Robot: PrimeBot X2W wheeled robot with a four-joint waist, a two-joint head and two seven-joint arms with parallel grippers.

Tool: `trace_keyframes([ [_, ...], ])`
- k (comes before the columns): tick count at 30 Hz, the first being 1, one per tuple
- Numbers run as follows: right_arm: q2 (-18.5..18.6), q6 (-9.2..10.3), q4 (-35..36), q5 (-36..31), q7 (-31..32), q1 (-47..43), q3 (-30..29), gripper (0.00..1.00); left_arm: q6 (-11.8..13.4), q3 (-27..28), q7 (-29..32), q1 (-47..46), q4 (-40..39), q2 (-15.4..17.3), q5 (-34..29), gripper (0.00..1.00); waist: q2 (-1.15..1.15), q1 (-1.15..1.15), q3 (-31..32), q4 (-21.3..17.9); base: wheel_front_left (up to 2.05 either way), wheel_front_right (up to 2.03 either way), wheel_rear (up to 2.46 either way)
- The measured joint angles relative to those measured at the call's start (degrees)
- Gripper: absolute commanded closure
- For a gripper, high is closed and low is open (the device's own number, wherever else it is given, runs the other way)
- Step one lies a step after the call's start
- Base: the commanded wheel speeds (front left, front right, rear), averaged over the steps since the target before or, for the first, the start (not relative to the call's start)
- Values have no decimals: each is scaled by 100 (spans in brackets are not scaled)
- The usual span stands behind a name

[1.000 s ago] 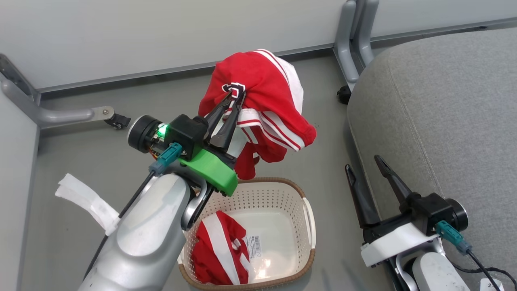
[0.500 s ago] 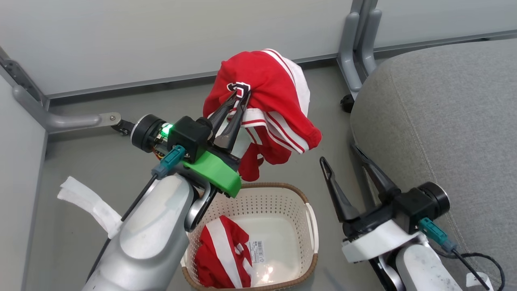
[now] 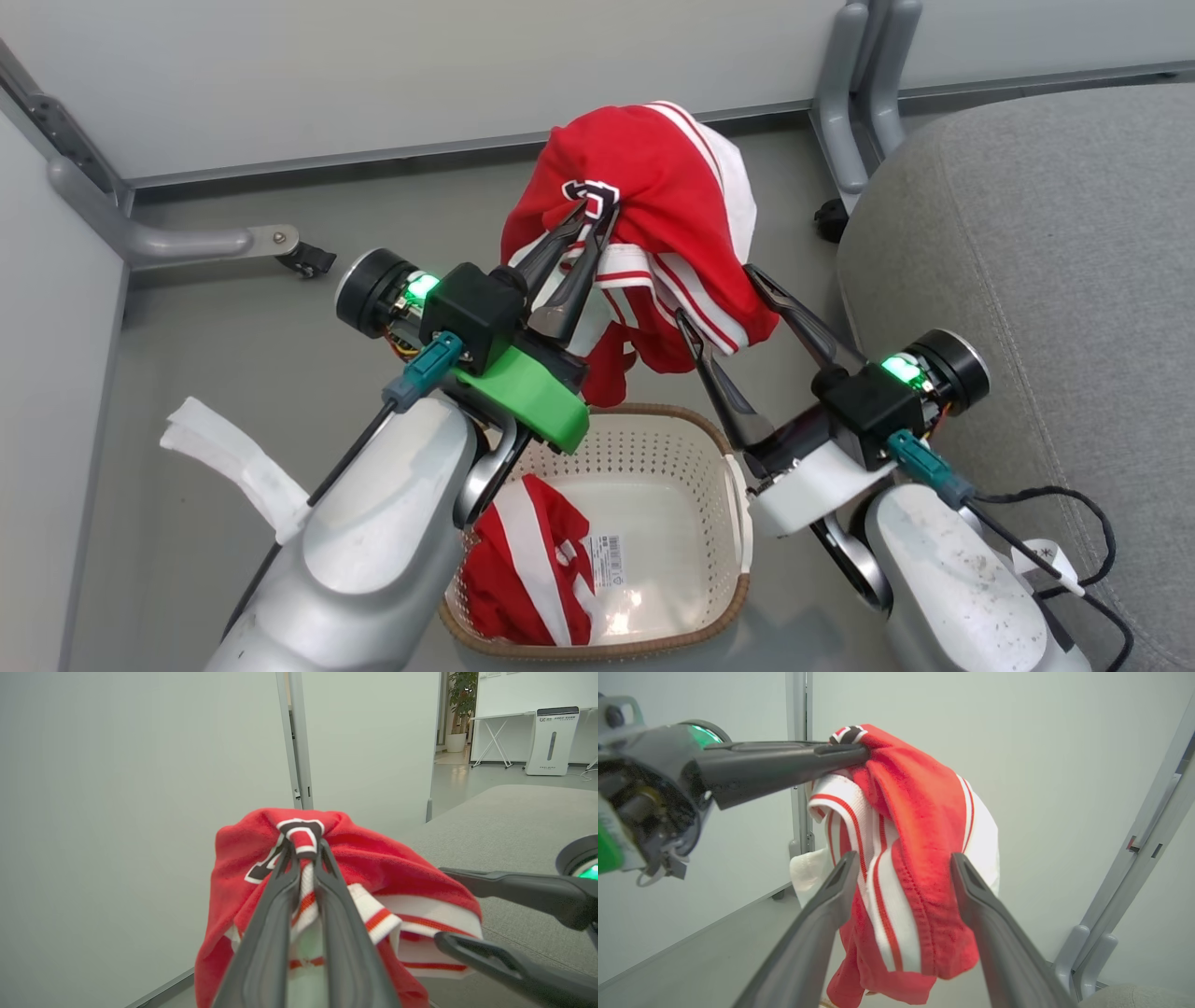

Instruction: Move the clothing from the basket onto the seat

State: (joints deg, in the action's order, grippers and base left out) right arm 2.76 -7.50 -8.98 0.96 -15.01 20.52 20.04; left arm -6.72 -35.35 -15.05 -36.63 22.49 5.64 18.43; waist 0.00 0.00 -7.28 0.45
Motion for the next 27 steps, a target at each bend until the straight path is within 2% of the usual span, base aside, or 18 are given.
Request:
trace_keyframes([
  [10, 0, 0, -717, -92, -1, 551, -19, 2, -34, -205, 0, -98, -56, -154, 9, 100, 0, 0, -282, 204, 0, 0, 0],
  [11, 0, -1, -772, -64, 1, 566, -38, 62, -34, -225, 0, -99, -55, -160, 19, 100, 0, 0, -299, 222, 0, 0, 0],
  [12, 0, 0, -814, -52, 0, 589, -59, 100, -36, -244, 0, -99, -54, -166, 19, 100, 0, 0, -318, 242, 0, 0, 0],
  [27, 2, 0, -827, 354, -7, 610, -29, 100, -53, -328, 0, -99, 10, -222, 102, 100, 0, 0, -376, 287, 0, 0, 0],
])
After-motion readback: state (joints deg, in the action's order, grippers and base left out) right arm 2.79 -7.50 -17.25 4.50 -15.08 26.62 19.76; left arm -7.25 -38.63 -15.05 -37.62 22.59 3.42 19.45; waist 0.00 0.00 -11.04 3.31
